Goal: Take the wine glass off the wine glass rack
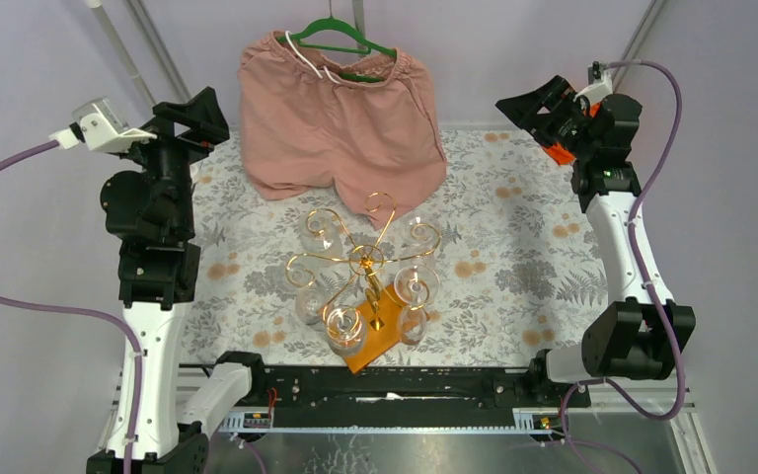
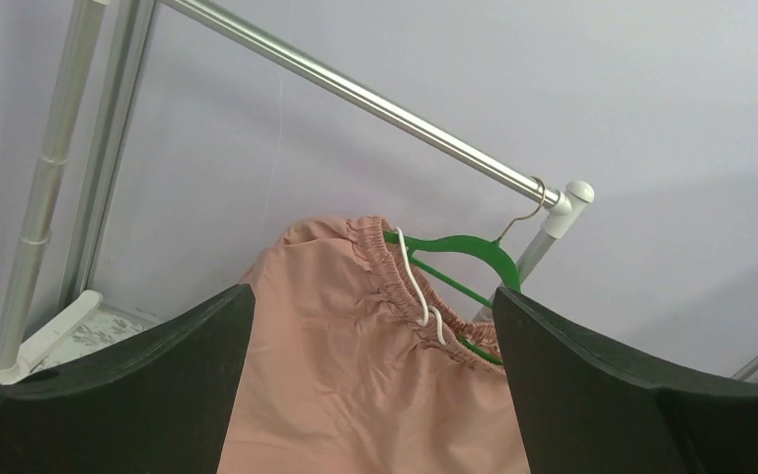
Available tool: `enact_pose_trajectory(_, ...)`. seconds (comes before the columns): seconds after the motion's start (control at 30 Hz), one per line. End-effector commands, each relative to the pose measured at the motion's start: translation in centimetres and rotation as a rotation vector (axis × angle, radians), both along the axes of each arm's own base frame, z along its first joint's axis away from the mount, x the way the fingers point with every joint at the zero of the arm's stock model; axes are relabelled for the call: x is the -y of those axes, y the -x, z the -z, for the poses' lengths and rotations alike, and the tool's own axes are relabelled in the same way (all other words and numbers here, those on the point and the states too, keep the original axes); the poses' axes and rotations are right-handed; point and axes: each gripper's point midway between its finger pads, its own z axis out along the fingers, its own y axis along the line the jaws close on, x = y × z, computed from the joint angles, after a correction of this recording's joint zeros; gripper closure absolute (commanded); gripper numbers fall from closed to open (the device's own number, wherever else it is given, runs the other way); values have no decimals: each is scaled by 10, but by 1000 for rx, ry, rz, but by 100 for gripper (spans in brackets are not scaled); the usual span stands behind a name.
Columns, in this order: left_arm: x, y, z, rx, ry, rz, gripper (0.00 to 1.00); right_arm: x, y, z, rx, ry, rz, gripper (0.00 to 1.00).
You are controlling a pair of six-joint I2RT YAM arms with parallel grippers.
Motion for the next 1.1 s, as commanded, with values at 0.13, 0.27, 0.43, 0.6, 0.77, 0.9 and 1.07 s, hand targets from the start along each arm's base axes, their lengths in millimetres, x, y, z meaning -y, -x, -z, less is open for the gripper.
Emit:
enact_pose_trajectory(0.13, -7, 2, -8, 78, 69, -23, 1, 20, 20, -32, 97, -15, 134, 0)
enact_pose_trajectory(0.27, 7, 5, -20, 129, 21, 47, 1, 23, 20, -38, 132, -115, 123, 0)
enact_pose_trajectory(0.43, 33, -15, -42, 34, -55, 173, 1, 4, 3, -41, 5, -178, -35, 0)
enact_pose_trajectory(0.6, 82, -37, -48, -60, -122, 447, 1, 10, 3, -36, 12, -91, 4, 0)
enact_pose_trajectory(0.77, 99, -56, -40, -124, -22, 744, 1, 5, 15, -33, 0, -78, -33, 9)
enact_pose_trajectory(0.9, 104, -79, -16, -224, 174, 1070, 2, -4, 24, -26, -28, -89, -57, 10)
enact_pose_trajectory(1.07, 76, -117, 39, -381, 190, 868, 5, -30, 40, -19, -51, -81, -123, 16)
